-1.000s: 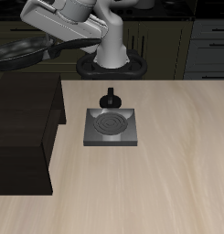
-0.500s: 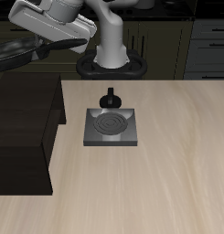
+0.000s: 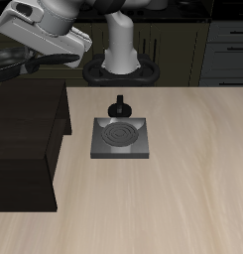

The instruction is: Place the frypan on top of the shelf

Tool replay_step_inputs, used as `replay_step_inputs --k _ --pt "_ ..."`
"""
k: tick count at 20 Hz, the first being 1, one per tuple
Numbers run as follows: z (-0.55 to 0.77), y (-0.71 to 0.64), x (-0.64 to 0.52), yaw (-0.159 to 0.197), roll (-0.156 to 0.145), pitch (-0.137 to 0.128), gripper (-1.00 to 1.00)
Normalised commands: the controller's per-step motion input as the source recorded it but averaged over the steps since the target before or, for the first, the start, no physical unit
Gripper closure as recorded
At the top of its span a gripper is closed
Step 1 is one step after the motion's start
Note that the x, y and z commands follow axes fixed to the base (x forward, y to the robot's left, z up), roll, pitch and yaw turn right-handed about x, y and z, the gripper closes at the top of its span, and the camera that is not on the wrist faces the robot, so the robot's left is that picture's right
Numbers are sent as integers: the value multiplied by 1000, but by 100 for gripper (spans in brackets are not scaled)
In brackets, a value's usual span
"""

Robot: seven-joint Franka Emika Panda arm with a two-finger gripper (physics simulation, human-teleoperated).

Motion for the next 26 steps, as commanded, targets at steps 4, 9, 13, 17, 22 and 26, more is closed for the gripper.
replay_step_inputs --k 4,9,13,17,22,26 --pt "-176 -16 160 13 -15 13 100" --pt "-321 -59 234 -18 -26 58 100" --pt "-261 206 76 3 30 34 100" --pt "-461 253 193 36 12 72 100" --pt "-419 113 148 4 -34 105 100" --pt "-363 -84 122 31 -68 83 100"
